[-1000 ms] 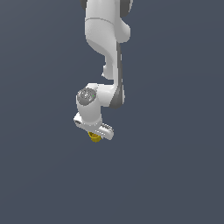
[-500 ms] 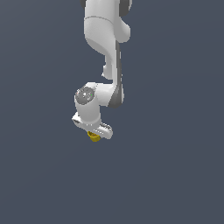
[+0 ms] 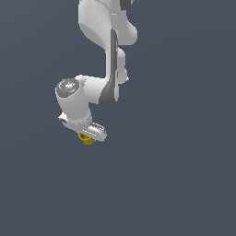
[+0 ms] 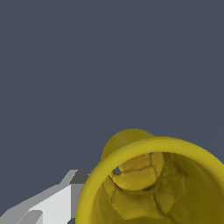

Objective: Pick up the object and move it to a goal position.

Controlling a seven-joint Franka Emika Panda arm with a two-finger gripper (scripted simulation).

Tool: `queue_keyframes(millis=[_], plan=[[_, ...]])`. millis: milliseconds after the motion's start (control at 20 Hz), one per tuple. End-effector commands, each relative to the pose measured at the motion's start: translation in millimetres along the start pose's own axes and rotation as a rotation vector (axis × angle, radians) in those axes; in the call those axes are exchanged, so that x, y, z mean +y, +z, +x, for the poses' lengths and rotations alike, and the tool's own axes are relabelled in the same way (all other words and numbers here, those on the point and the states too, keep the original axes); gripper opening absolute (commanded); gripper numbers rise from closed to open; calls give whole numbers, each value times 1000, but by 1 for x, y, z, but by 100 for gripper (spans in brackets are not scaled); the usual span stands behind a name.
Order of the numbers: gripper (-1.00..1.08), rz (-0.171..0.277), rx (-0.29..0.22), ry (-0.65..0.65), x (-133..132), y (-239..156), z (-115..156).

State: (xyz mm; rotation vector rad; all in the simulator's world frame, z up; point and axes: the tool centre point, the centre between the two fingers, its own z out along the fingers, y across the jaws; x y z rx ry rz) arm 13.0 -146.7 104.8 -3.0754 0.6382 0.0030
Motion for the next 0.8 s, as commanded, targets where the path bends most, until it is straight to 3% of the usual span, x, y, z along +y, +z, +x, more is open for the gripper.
queue_keyframes(millis=[0,350,750], plan=[[-100,0,2,1,18,-21,9],[-100,0,2,1,52,-59,27],[-100,0,2,1,62,-71,34]])
